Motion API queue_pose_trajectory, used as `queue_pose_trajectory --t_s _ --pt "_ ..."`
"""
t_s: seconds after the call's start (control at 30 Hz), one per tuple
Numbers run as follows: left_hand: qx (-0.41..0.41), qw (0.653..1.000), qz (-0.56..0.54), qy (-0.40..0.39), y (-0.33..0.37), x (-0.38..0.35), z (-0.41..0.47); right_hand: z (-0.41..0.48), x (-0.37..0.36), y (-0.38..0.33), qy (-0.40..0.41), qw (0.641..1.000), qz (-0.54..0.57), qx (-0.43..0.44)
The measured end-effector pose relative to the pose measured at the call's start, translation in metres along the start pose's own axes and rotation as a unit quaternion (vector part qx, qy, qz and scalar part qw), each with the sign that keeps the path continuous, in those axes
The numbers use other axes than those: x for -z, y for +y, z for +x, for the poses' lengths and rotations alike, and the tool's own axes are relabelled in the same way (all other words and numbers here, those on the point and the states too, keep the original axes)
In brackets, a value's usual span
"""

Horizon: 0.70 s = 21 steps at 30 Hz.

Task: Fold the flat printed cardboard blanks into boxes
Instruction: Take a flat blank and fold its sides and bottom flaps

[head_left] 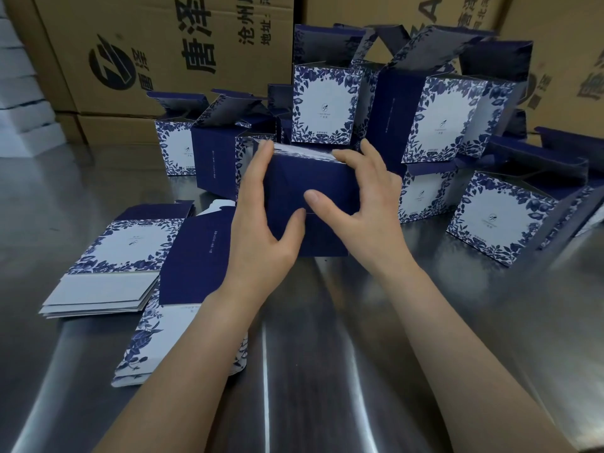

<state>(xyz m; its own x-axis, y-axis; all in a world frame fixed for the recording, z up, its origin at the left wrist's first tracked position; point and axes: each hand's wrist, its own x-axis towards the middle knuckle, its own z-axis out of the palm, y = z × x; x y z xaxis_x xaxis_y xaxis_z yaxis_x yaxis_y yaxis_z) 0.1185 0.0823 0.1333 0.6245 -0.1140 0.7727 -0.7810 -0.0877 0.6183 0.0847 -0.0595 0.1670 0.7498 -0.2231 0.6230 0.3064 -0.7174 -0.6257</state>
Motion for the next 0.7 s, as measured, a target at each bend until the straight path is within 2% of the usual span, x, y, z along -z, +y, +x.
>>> queue_pose_trajectory --t_s 0.23,0.5,0.6,0.7 --pt "-0.021 0.999 -0.011 -0.049 0.005 -0.006 -0.003 0.001 -0.004 0.003 -0.003 0.995 0.077 -0.067" --pt "-0.036 0.996 -0.038 -0.07 0.01 -0.007 -0.005 0.002 -0.01 0.008 0.008 0.985 0.144 -0.094" --pt "-0.034 0.997 -0.054 -0.036 0.011 -0.006 -0.005 0.004 -0.011 0.01 0.048 0.967 0.217 -0.125" --pt "-0.021 0.997 -0.05 0.052 0.01 -0.005 -0.004 0.009 -0.01 0.013 0.068 0.914 0.346 -0.202"
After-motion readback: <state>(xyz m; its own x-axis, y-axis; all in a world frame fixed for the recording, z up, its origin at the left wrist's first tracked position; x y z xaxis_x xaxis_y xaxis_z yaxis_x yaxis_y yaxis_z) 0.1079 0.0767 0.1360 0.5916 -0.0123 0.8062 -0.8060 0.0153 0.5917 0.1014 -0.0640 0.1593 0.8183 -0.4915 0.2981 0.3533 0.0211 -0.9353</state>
